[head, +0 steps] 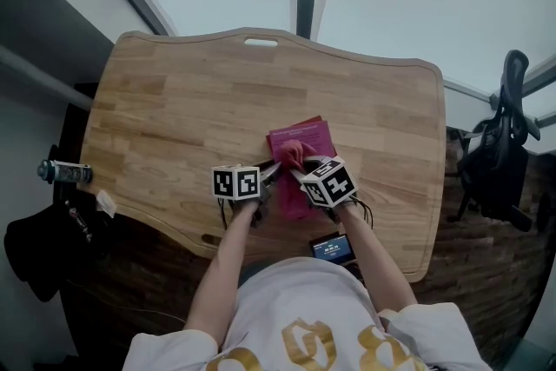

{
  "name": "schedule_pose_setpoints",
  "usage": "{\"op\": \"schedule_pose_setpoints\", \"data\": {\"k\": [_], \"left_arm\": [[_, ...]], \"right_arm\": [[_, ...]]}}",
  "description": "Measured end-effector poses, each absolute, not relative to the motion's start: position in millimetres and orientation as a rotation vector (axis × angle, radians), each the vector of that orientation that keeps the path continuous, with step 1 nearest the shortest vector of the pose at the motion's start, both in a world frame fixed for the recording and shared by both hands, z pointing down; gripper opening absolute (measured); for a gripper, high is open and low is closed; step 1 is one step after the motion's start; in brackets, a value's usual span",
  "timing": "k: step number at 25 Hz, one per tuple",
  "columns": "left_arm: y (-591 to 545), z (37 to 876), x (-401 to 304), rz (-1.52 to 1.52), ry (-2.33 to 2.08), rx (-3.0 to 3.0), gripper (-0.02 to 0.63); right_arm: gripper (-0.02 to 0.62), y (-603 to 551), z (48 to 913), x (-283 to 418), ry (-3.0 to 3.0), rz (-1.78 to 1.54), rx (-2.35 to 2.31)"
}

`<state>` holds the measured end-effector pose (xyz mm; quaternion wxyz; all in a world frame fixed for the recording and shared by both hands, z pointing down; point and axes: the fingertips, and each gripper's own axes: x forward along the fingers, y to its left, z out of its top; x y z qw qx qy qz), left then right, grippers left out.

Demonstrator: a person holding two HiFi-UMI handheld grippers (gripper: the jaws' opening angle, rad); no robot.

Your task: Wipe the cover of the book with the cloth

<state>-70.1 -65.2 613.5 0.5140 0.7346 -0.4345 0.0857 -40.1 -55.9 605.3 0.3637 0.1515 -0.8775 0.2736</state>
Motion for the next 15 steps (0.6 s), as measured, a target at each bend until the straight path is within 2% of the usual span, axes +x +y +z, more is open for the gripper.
{"op": "schedule_pose_setpoints", "data": {"k": [15], "left_arm": [[-65,614,-70,0.207,-1.033,1.764,0.097]], "right_arm": [[0.069,-76,606,-51,-2.259,0.679,0.382]]}}
